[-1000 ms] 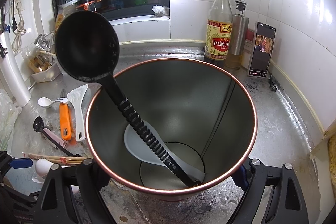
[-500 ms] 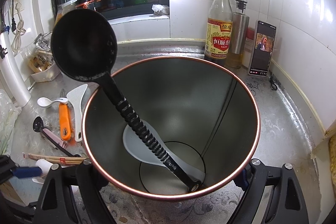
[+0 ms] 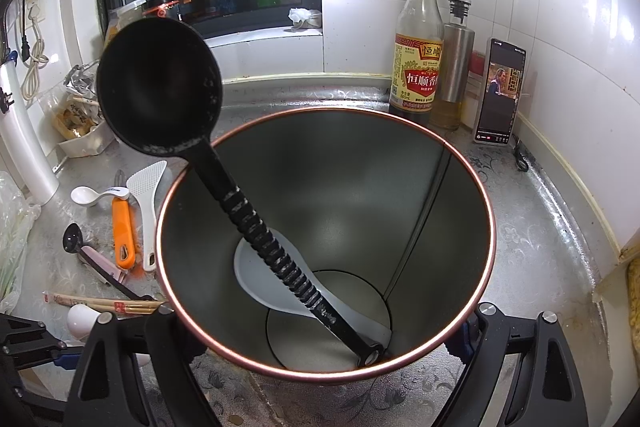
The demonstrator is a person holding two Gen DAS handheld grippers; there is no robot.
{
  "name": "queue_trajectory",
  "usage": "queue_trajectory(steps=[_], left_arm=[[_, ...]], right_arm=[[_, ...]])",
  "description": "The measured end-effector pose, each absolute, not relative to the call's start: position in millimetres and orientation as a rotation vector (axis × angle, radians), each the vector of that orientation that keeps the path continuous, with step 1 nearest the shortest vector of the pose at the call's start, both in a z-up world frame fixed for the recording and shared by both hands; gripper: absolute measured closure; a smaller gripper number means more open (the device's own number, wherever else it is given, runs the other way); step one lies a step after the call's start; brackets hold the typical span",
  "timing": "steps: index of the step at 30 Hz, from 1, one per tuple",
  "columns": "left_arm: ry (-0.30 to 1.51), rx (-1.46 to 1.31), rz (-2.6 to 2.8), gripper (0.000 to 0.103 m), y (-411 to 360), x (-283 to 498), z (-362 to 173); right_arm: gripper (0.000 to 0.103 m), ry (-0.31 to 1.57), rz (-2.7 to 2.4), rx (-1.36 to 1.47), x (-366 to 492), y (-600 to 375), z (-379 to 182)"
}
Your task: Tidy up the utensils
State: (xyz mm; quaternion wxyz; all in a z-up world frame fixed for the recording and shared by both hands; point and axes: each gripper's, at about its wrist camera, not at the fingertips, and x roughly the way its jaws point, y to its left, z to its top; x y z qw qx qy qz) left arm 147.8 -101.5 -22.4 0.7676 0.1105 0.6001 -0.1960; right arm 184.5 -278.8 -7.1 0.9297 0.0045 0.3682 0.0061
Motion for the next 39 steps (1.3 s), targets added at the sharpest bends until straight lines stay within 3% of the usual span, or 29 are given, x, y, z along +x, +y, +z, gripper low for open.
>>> queue_trajectory(steps=[7,9,10,13,29,32,34,36,39], left_arm=[[1.293,0.277,-0.415,0.069,-107.1,152.9,-27.5],[1.285,0.269,-0.409,0.09,-108.8,156.4,-26.8],[1.283,0.261,-0.41,0.095,-108.0,158.4,-27.1],[1.275,0.226,-0.414,0.099,-102.6,163.4,-27.5],[1.236,0.078,-0.439,0.101,-71.9,172.7,-14.2],[1.238,0.117,-0.442,0.097,-80.2,172.5,-17.3],[1.228,0.152,-0.444,0.085,-89.3,173.7,-18.0],[1.217,0.185,-0.452,0.066,-96.8,175.0,-17.4],[1.203,0.226,-0.457,0.066,-106.5,176.8,-16.0]], right_arm=[[0.012,0.755,0.012,0.01,185.0,-279.2,-7.2],[0.012,0.755,0.012,0.01,185.1,-279.3,-7.1],[0.012,0.755,0.012,0.01,184.8,-279.5,-7.3],[0.012,0.755,0.012,0.01,185.1,-279.4,-7.1],[0.012,0.755,0.008,0.011,184.7,-280.3,-8.1],[0.012,0.756,0.005,0.011,184.2,-279.8,-8.2],[0.012,0.756,0.003,0.012,183.9,-279.4,-8.2],[0.012,0.757,0.001,0.013,184.0,-278.9,-7.8],[0.012,0.757,0.001,0.013,184.6,-278.8,-7.4]])
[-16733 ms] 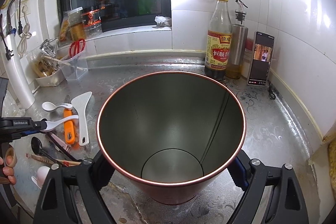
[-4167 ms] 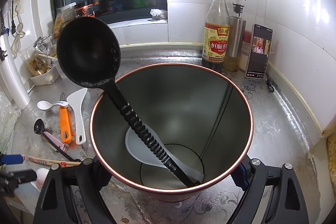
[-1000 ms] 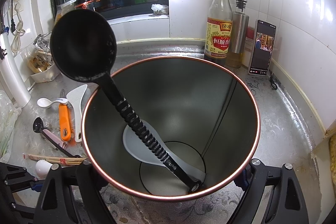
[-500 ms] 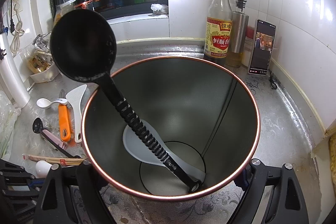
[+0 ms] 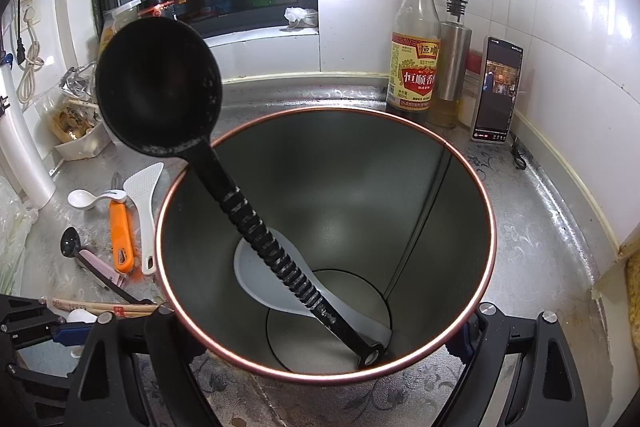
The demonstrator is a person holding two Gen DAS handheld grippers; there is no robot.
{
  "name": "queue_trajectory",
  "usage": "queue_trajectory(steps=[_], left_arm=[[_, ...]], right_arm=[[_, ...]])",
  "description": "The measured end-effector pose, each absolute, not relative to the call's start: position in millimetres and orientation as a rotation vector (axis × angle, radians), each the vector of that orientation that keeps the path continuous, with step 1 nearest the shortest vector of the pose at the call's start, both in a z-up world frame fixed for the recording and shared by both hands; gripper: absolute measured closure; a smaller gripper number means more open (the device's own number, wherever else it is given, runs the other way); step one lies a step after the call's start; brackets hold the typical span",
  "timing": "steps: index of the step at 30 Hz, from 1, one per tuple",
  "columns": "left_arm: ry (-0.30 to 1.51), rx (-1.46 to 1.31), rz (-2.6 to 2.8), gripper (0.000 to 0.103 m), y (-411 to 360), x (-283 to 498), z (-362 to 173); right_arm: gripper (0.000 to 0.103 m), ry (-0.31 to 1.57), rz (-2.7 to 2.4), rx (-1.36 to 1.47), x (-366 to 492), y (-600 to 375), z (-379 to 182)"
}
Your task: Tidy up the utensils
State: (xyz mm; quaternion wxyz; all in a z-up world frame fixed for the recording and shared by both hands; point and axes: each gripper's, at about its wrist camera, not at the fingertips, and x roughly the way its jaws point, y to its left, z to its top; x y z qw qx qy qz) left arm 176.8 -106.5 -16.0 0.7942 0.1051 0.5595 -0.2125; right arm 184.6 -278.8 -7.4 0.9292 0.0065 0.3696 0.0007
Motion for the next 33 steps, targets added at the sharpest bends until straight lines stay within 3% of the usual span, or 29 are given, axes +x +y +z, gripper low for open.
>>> queue_trajectory(steps=[19,33], left_arm=[[1.151,0.471,-0.433,0.066,-152.1,173.7,-30.2],[1.13,0.244,-0.437,0.078,-112.5,171.9,-10.4]], right_arm=[[0.012,0.76,-0.001,0.016,185.0,-279.0,-6.5],[0.012,0.761,0.002,0.016,184.0,-278.0,-6.7]])
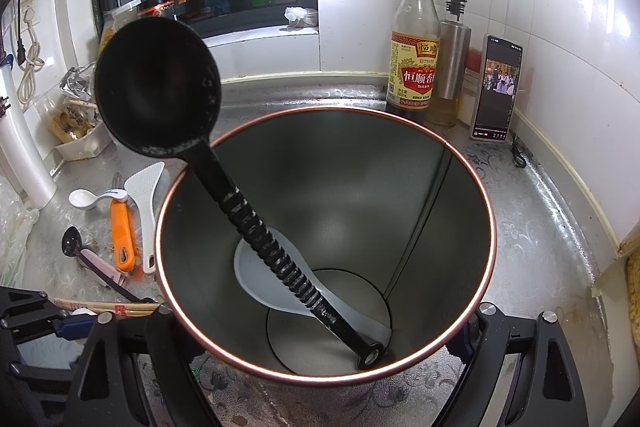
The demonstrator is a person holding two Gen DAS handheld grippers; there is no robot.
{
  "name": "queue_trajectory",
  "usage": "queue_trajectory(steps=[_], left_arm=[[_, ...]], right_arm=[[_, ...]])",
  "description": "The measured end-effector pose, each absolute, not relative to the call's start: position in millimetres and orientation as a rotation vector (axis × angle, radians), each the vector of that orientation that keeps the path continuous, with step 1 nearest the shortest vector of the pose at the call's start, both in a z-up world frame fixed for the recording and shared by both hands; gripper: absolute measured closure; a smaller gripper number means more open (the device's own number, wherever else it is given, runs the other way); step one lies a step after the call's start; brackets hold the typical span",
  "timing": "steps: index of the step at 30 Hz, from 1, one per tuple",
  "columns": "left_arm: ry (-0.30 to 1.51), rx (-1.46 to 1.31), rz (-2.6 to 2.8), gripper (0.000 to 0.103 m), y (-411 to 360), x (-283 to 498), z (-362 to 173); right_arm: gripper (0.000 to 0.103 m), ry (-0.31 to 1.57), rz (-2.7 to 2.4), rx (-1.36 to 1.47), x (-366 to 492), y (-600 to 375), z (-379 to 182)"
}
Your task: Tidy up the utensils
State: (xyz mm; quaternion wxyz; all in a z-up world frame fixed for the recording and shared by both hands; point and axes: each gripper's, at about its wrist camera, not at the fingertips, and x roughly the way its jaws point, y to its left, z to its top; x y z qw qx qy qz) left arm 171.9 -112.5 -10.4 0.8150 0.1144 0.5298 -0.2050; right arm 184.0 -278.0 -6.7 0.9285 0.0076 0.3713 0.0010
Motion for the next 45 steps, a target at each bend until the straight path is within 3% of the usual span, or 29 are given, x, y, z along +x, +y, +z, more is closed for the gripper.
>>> queue_trajectory(steps=[3,6,19,22,24,26,32,45], left_arm=[[1.109,0.209,-0.427,0.081,-100.6,174.4,-2.1],[1.097,0.188,-0.404,0.094,-90.7,177.5,2.4],[1.132,0.106,-0.454,0.094,-83.7,179.6,-1.6],[1.162,0.13,-0.482,0.09,-95.7,175.1,-7.5],[1.178,0.151,-0.5,0.073,-104.9,171.7,-12.3],[1.189,0.167,-0.519,0.065,-112.6,168.2,-14.8],[1.212,0.209,-0.554,0.06,-130.8,162.5,-22.3],[1.234,0.225,-0.499,0.06,-128.0,169.4,-39.2]], right_arm=[[0.012,0.761,0.002,0.015,184.5,-278.3,-6.8],[0.012,0.761,0.004,0.014,184.7,-278.1,-6.7],[0.012,0.762,0.006,0.013,185.5,-277.3,-6.4],[0.012,0.762,0.006,0.014,185.5,-277.6,-6.5],[0.012,0.762,0.007,0.014,185.4,-277.3,-6.4],[0.012,0.762,0.006,0.014,185.5,-277.6,-6.4],[0.012,0.763,0.006,0.014,185.6,-277.2,-6.3],[0.012,0.763,0.005,0.015,185.6,-277.2,-6.4]])
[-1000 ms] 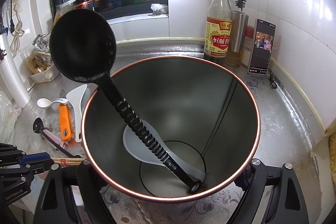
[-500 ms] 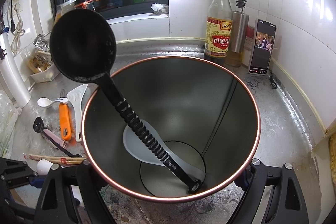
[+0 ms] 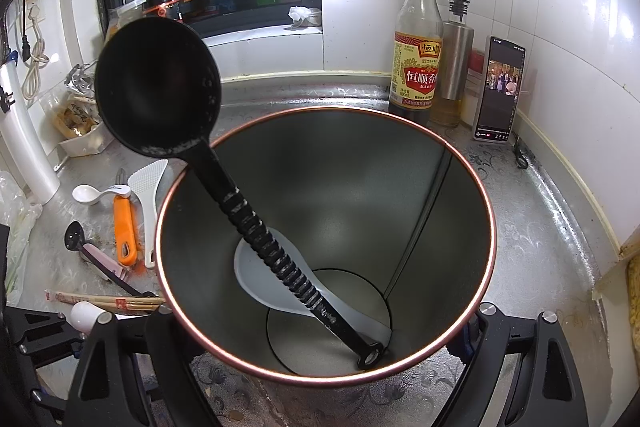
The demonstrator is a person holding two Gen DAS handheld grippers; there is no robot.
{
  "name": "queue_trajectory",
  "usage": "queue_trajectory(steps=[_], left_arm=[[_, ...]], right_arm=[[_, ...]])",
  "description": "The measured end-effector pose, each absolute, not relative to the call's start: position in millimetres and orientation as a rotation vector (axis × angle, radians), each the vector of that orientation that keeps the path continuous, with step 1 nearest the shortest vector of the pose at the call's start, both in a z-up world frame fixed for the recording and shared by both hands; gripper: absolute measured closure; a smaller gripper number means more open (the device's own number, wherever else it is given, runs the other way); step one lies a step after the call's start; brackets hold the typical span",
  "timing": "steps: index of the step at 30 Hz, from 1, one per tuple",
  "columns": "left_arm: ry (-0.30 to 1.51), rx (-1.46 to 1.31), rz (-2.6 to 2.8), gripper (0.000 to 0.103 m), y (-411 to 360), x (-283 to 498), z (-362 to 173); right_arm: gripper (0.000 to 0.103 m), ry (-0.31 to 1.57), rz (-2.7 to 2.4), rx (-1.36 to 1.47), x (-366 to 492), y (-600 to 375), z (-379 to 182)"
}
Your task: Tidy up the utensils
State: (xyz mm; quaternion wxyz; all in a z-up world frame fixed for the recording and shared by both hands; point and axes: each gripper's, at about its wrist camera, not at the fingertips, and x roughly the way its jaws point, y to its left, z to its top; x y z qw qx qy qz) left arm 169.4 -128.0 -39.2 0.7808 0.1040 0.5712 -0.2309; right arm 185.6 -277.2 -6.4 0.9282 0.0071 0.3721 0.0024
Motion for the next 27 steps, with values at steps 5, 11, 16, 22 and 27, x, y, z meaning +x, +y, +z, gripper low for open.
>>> queue_trajectory(steps=[5,11,16,22,27], left_arm=[[1.244,0.195,-0.497,0.06,-116.5,171.2,-38.4],[1.239,0.157,-0.479,0.06,-101.8,172.4,-36.2],[1.243,0.149,-0.473,0.061,-95.2,174.9,-38.7],[1.228,0.147,-0.48,0.061,-93.4,172.5,-28.9],[1.213,0.159,-0.461,0.061,-91.0,171.0,-19.1]], right_arm=[[0.012,0.763,0.005,0.015,185.6,-277.3,-6.3],[0.012,0.763,0.005,0.015,185.7,-277.2,-6.2],[0.012,0.763,0.005,0.015,185.7,-277.6,-6.3],[0.012,0.763,0.005,0.015,185.7,-277.6,-6.3],[0.012,0.763,0.005,0.015,185.7,-277.7,-6.3]])
